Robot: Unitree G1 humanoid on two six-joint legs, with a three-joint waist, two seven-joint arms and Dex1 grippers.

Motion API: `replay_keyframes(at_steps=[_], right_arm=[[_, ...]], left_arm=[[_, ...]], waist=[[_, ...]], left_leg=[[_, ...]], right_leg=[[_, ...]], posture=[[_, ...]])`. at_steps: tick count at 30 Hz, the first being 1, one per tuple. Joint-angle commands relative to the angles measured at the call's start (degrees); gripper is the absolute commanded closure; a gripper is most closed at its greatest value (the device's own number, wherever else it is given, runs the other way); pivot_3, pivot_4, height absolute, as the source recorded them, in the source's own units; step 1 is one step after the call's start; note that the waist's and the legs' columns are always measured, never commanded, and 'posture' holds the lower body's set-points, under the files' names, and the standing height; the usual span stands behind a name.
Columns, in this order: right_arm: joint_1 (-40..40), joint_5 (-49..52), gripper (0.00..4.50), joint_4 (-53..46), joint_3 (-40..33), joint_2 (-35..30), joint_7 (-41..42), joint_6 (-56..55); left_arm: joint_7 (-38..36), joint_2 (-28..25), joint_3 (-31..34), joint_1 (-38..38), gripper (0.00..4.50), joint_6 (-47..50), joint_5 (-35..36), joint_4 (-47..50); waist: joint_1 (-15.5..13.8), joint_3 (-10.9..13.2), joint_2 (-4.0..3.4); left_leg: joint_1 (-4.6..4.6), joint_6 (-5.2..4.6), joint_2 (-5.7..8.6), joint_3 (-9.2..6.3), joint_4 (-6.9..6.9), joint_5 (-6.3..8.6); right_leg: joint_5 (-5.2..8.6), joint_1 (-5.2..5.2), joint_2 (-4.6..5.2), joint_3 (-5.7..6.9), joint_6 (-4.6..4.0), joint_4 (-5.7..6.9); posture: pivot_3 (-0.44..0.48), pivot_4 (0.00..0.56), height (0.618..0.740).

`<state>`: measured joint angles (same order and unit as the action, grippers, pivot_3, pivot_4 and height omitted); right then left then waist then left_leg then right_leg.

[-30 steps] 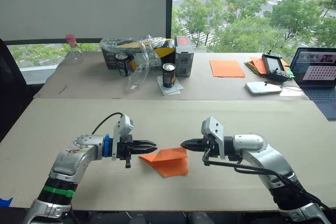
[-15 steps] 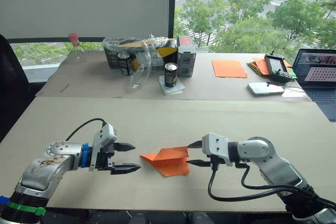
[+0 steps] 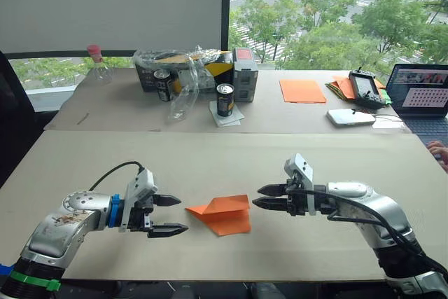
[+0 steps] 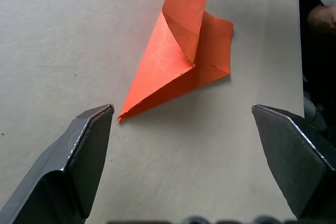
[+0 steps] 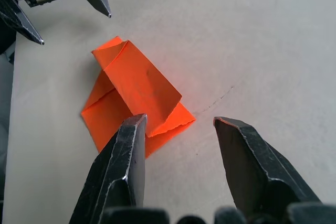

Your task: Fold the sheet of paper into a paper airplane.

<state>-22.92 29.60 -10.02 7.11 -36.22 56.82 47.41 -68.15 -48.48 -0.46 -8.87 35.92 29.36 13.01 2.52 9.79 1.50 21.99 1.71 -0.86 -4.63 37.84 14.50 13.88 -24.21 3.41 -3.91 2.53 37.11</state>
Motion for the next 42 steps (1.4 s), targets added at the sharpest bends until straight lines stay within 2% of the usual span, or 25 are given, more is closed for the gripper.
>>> replay_keyframes(at_steps=[1, 11, 14, 18, 27, 30, 36, 39, 42], right_arm=[[-2.68, 1.08, 2.20, 2.09, 0.43, 0.58, 1.55, 0.76], [-5.28, 1.07, 2.20, 6.33, 4.04, 2.72, 5.75, 0.07], [-5.37, 2.65, 3.03, 6.10, 3.37, 3.74, 6.21, 1.50], [-5.05, 2.60, 4.44, 6.15, 3.75, 4.73, 6.38, 1.11], [-8.29, 2.04, 4.48, 3.63, 1.52, 3.91, 7.24, -2.12], [-12.26, -1.25, 4.48, 3.61, 0.83, 3.19, 7.17, -8.66], [-17.96, -15.63, 4.48, 8.64, 3.14, 3.57, 4.18, -35.36], [-15.05, -25.97, 4.48, 11.14, 6.53, 2.84, 2.22, -57.58], [-9.56, -31.11, 4.48, 11.57, 9.78, 2.83, 0.87, -67.28]], left_arm=[[0.05, -0.01, -0.02, -0.32, 0.00, 0.18, 0.81, 1.79], [1.35, -0.53, -0.84, 0.44, 0.00, 1.68, 0.57, 2.29], [1.06, -0.88, -0.74, 0.82, 0.00, 2.62, 1.15, 2.87], [0.44, -1.23, -0.85, 0.84, 0.00, 3.06, 1.09, 2.67], [-1.59, -2.07, 1.54, -0.26, 0.00, 5.05, 3.01, 0.03], [-2.35, -2.71, 2.57, -1.24, 0.00, 5.06, 3.76, -2.22], [-2.85, -2.32, 2.10, -4.17, 0.00, 2.57, 2.15, -6.47], [-2.88, -2.10, 1.57, -4.29, 0.00, 2.25, 2.03, -6.65], [-3.31, -2.46, 0.85, -3.47, 0.00, 1.06, 1.15, -6.86]], waist=[[0.00, 0.00, 0.00], [-0.07, 0.00, 0.00], [0.08, 0.00, 0.00], [-0.02, 0.00, 0.00], [0.07, 0.00, -0.01], [0.16, 0.01, -0.02], [0.03, 0.01, -0.02], [-0.12, 0.01, -0.02], [-0.13, 0.00, -0.01]], left_leg=[[0.00, 0.00, 0.00, 0.01, 0.00, 0.00], [0.01, 0.00, 0.00, 0.01, 0.01, 0.00], [0.01, 0.00, 0.00, 0.00, 0.00, 0.00], [0.01, 0.00, 0.01, 0.00, 0.01, 0.00], [0.01, 0.00, 0.00, 0.00, 0.01, 0.00], [0.00, 0.00, 0.00, 0.01, 0.01, 0.00], [0.00, 0.00, 0.00, 0.01, 0.01, 0.00], [0.06, 0.01, 0.03, 0.02, 0.01, 0.00], [0.06, 0.01, 0.02, 0.04, 0.01, 0.00]], right_leg=[[0.00, 0.00, 0.00, 0.00, 0.00, 0.00], [0.00, -0.01, 0.01, 0.00, 0.01, 0.01], [0.00, -0.02, 0.00, 0.00, 0.01, 0.03], [0.00, -0.02, 0.01, 0.00, 0.01, 0.04], [-0.01, -0.03, 0.01, 0.00, 0.00, 0.06], [-0.01, -0.05, 0.00, 0.00, 0.00, 0.09], [-0.01, -0.05, 0.00, 0.01, 0.01, 0.07], [-0.01, -0.09, 0.04, 0.01, 0.01, 0.06], [-0.01, -0.09, 0.04, 0.01, 0.01, 0.07]], posture=[[0.000, 0.150, 0.720], [0.000, 0.150, 0.720], [0.000, 0.150, 0.720], [0.000, 0.150, 0.720], [0.000, 0.150, 0.720], [0.000, 0.150, 0.720], [0.000, 0.150, 0.720], [0.000, 0.150, 0.720], [0.000, 0.150, 0.720]])
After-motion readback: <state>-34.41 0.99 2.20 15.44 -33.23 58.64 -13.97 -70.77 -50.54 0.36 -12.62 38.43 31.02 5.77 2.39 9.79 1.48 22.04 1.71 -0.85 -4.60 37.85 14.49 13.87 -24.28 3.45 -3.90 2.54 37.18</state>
